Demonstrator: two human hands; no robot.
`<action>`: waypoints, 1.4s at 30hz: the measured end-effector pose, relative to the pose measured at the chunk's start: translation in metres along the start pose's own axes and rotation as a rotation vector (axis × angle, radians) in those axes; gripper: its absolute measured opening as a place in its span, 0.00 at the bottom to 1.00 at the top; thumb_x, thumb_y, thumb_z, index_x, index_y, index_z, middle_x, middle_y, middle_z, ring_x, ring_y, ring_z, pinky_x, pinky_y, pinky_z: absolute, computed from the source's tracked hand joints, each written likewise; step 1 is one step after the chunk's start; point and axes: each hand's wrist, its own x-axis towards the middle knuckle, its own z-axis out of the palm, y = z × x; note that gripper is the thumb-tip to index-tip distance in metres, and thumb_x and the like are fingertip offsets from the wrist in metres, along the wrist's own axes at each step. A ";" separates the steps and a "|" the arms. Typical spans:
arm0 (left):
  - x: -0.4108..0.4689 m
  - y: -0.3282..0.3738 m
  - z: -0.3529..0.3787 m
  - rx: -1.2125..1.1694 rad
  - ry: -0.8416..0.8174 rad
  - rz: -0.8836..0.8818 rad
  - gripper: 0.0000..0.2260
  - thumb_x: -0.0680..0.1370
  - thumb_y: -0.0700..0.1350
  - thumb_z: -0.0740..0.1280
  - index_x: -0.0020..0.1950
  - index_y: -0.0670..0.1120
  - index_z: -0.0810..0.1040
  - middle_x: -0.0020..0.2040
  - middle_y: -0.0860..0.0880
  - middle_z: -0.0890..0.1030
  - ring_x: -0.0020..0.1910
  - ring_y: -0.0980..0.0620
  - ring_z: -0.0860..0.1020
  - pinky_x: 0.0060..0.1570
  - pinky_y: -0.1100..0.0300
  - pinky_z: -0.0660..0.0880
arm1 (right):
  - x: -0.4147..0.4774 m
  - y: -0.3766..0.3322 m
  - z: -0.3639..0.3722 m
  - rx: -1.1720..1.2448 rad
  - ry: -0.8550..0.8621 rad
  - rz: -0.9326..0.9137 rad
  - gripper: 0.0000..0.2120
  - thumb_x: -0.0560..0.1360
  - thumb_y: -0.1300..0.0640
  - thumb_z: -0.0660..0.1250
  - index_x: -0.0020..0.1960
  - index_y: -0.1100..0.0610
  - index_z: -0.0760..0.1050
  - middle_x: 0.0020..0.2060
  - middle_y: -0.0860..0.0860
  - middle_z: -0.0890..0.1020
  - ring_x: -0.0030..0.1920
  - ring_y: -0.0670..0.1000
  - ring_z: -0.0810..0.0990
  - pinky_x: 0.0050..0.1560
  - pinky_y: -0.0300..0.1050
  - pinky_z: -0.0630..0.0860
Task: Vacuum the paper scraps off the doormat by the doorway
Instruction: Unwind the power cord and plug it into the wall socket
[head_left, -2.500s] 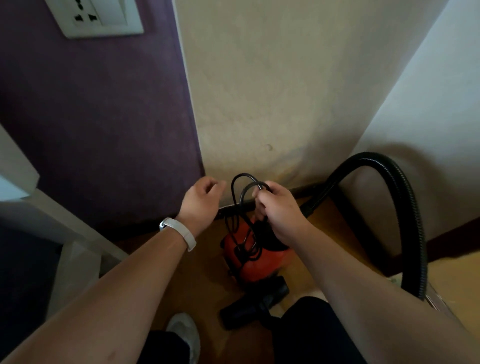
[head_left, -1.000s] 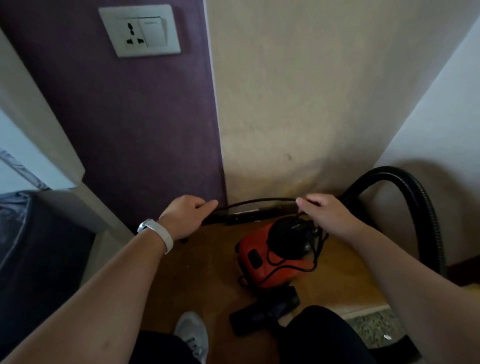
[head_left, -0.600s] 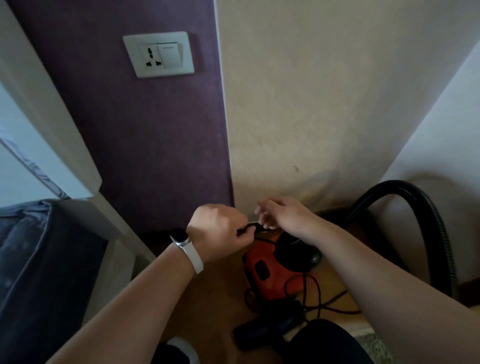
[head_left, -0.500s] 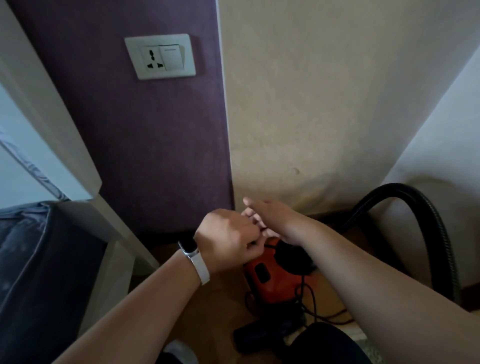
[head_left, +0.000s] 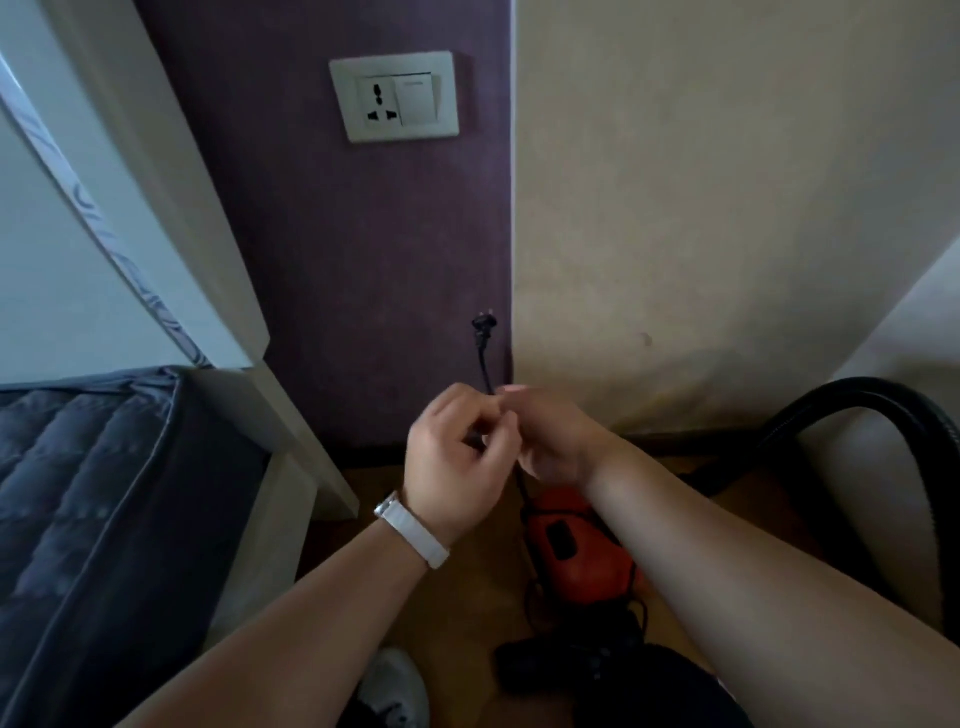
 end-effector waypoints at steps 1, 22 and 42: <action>0.004 -0.004 -0.003 0.022 0.062 -0.109 0.11 0.76 0.41 0.67 0.34 0.43 0.74 0.32 0.51 0.73 0.31 0.55 0.71 0.31 0.60 0.69 | 0.000 0.000 -0.001 0.007 0.039 -0.039 0.12 0.83 0.55 0.58 0.42 0.56 0.71 0.26 0.49 0.68 0.24 0.46 0.64 0.25 0.39 0.60; 0.051 0.012 0.010 -0.544 0.026 -0.767 0.12 0.83 0.45 0.61 0.43 0.41 0.74 0.33 0.46 0.80 0.34 0.46 0.80 0.37 0.52 0.79 | -0.046 0.008 0.003 -0.659 0.241 -0.500 0.14 0.81 0.49 0.59 0.53 0.57 0.78 0.42 0.57 0.82 0.41 0.53 0.81 0.39 0.55 0.74; 0.202 -0.029 -0.074 -0.222 0.223 -0.687 0.13 0.79 0.47 0.67 0.44 0.38 0.81 0.25 0.50 0.72 0.22 0.56 0.71 0.35 0.57 0.72 | -0.005 -0.097 0.021 -1.068 0.452 -0.510 0.21 0.80 0.43 0.61 0.39 0.59 0.71 0.31 0.52 0.72 0.32 0.50 0.72 0.34 0.45 0.64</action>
